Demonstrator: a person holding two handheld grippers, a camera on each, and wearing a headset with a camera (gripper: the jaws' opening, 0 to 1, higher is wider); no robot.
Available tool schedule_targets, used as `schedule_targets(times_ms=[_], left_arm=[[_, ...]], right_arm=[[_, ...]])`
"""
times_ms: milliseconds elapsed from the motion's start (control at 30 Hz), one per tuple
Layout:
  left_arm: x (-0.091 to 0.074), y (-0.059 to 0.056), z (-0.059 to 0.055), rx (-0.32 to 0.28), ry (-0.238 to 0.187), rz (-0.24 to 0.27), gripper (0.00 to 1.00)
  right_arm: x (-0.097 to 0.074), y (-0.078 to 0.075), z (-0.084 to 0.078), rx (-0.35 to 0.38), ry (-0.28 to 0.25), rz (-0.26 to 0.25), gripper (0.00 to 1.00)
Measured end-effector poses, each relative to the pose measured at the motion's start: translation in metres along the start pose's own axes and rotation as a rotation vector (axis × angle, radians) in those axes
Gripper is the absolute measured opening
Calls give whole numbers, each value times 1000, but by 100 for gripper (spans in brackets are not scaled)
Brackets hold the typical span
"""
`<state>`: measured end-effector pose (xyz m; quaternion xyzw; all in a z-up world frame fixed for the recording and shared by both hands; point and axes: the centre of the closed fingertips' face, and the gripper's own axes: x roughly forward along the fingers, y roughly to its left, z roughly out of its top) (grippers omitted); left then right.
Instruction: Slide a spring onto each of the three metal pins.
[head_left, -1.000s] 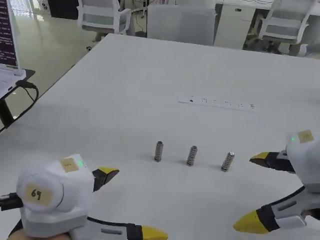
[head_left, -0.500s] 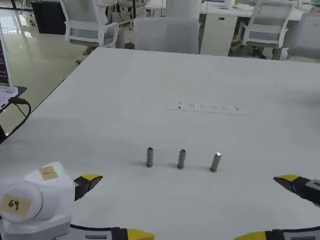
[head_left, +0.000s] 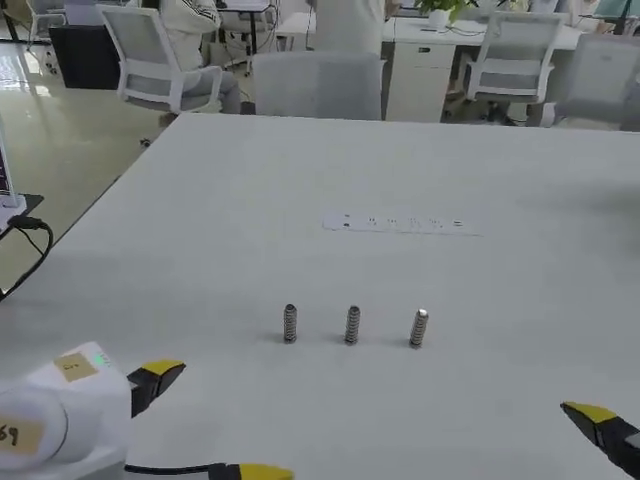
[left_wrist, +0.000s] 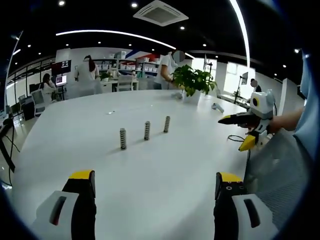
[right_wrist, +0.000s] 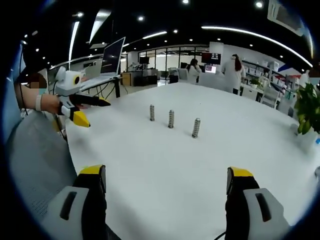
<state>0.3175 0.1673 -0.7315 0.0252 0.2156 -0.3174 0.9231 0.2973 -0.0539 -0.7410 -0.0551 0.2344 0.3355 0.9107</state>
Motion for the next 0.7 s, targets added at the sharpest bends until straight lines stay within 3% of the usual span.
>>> schedule_targets(times_ms=[67, 100, 167, 233, 333, 433, 700], left_arm=[[0, 1, 1, -2, -7, 6, 97], [1, 1, 2, -3, -8, 8, 97], [1, 1, 1, 4, -6, 9, 97], [2, 0, 1, 8, -6, 7, 97], [4, 1, -2, 14, 3, 7, 97], [5, 0, -2, 16, 2, -4, 96], [7, -2, -5, 18, 13, -14, 96]], right_arm=[[-3, -7, 2, -25, 24, -11, 97], [-4, -5, 14, -101, -3, -17, 98], [-3, 6, 16, -89, -16, 15, 99], [0, 1, 5, -151, 36, 3, 99], [4, 5, 9, -106, 11, 33, 99], [4, 10, 3, -134, 35, 42, 99], [5, 12, 1, -118, 36, 57, 99]])
